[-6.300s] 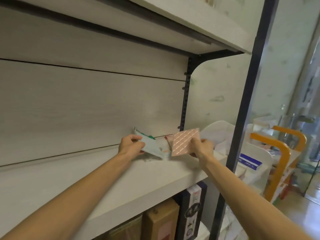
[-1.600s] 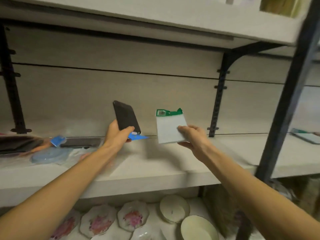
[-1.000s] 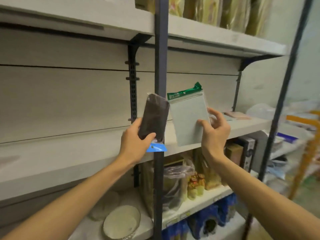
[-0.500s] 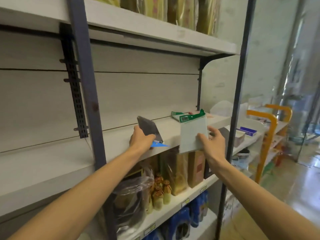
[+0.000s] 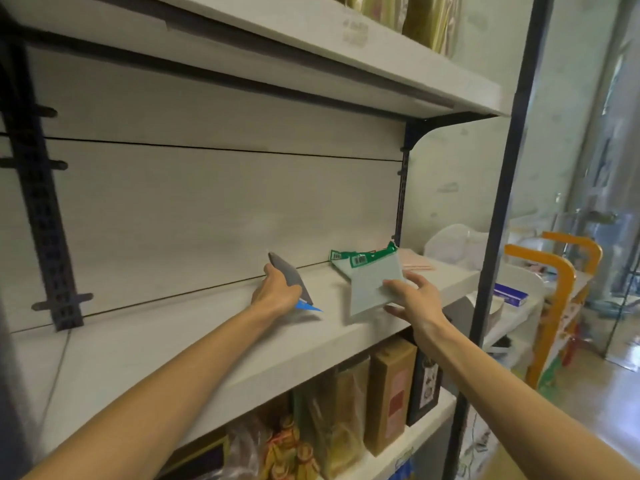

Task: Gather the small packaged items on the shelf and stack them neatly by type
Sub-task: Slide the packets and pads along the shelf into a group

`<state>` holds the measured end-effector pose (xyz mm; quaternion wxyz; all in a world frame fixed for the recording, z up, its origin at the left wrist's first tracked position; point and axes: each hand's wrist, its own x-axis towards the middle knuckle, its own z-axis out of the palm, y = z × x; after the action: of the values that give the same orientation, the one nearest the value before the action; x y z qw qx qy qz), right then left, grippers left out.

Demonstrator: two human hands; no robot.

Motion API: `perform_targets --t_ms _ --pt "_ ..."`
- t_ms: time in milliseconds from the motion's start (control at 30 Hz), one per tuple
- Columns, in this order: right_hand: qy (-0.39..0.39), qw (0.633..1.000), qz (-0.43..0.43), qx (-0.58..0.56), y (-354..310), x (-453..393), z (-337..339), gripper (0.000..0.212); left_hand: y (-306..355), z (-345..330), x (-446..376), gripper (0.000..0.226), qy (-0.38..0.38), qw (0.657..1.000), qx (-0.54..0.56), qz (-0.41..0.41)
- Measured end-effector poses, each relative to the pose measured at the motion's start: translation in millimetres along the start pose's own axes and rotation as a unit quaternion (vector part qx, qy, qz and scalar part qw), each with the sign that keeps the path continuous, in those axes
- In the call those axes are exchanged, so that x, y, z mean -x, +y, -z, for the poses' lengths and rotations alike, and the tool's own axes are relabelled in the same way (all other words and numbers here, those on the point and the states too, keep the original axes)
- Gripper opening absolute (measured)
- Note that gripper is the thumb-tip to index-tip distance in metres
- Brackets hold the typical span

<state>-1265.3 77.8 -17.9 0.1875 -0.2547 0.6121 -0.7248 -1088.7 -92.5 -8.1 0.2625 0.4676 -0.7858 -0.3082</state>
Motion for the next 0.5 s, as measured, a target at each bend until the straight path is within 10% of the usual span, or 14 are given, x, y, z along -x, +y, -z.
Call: perform_targets --t_ms 500 --pt "-0.074 0.996 -0.004 0.047 12.7 -167.1 -9.5 0.055 3.5 -51.5 -84.3 0.075 0.044 0.959 -0.260 -0.107"
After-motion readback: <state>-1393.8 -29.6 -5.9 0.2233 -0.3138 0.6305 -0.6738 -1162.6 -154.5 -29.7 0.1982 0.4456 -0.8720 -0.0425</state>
